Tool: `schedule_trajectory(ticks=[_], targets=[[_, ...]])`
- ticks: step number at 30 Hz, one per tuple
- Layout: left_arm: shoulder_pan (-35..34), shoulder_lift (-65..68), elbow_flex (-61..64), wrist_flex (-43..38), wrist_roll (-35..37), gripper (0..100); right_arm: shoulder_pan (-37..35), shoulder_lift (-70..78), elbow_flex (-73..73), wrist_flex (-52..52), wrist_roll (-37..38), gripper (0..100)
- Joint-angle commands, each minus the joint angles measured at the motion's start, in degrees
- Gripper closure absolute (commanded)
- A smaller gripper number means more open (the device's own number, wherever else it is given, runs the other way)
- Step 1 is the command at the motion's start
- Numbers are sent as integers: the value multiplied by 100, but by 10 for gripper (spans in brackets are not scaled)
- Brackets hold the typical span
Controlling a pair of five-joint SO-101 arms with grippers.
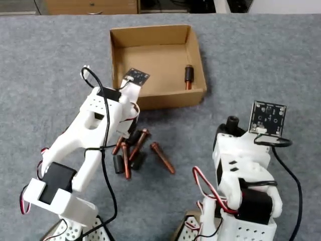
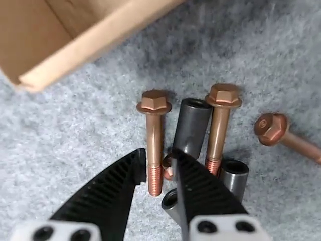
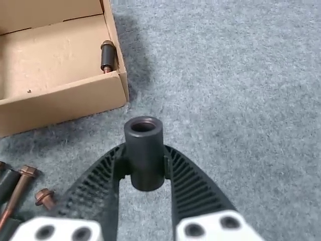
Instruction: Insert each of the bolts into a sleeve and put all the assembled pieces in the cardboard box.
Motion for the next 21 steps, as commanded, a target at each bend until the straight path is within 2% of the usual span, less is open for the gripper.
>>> schedule_trajectory(ticks=[1,21], targets=[[26,-22,-229,26,-35,898,48,4,4,-158,53,997],[-123,1174,-299,-818,-35,918,48,4,-4,-149,44,997]])
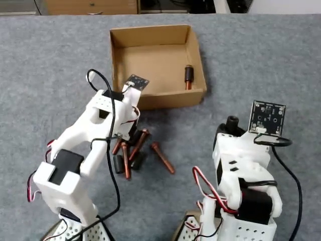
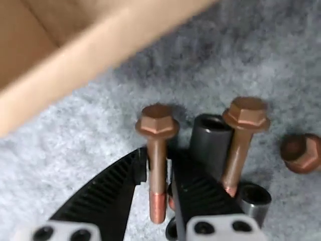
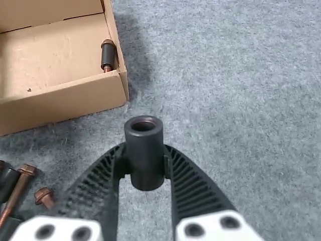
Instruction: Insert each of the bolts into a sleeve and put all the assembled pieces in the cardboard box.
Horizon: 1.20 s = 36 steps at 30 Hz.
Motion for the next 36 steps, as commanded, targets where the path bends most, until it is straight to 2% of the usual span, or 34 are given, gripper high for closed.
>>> schedule_trajectory(ticks=[1,4,7,14,19,30,32,36], targets=[[-79,180,-220,-264,-26,918,48,4,-4,-141,53,997],[-79,409,-229,-325,-26,920,48,13,4,-132,53,997],[-79,470,-264,-325,-26,990,48,13,4,-132,53,997],[-176,462,-466,-220,-9,981,-286,-4,4,-123,18,997],[-255,462,-1284,888,35,982,-514,-22,4,-123,18,997],[-492,462,-3956,3481,1064,982,-514,13,4,-167,53,997],[-492,462,-4510,3780,1248,982,-567,13,-4,-176,53,997],[-554,365,-5591,3982,1477,982,-1130,13,4,-325,53,997]])
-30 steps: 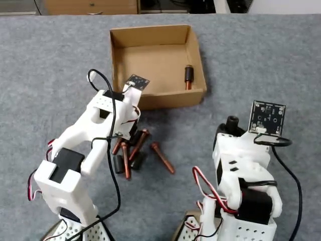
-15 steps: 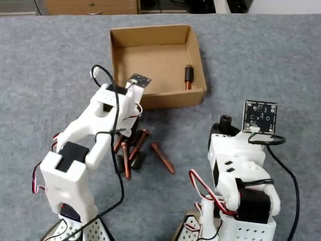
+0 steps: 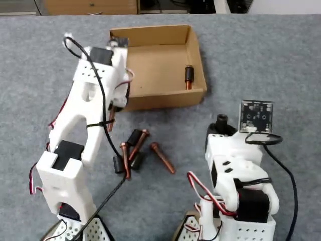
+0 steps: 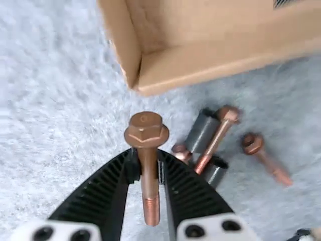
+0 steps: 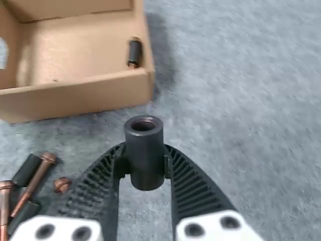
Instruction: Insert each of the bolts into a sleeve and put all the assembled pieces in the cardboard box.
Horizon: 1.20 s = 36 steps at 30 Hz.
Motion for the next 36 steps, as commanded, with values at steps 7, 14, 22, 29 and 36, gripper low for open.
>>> schedule_trajectory(ticks=[7,14,22,29,36], targets=[[-149,-1473,-1284,167,255,982,-1218,22,136,-791,44,997],[-149,-3336,79,167,422,982,-1877,22,655,-1108,26,997],[-264,-5367,1679,-44,958,982,-2624,22,1051,-1108,-9,997],[-220,-6879,3868,-1486,1363,982,-2800,22,1270,-1108,-510,997],[-44,-8321,6022,-3147,1442,982,-3178,-31,1543,-1108,-563,997]])
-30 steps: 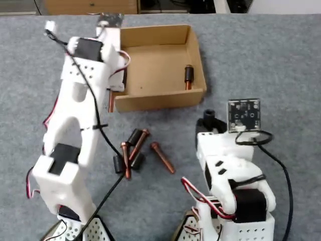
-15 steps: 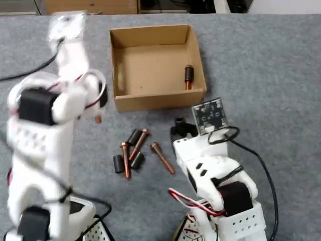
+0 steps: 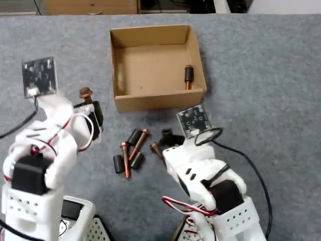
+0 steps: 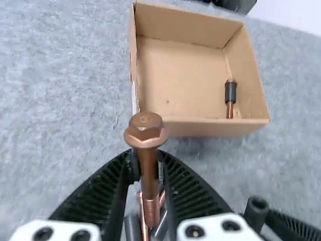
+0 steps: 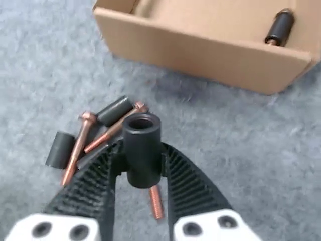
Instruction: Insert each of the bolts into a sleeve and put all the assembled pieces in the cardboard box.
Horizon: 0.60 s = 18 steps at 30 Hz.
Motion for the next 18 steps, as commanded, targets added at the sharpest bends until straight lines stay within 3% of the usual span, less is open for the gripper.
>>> schedule_trajectory(ticks=[1,7,18], targets=[[299,-690,844,-712,26,982,-277,-40,13,-158,-158,997],[1248,-1385,1556,-1073,62,982,-752,-40,31,-281,-334,997],[1565,-2202,1688,-967,70,982,-1736,-48,259,-695,-299,997]])
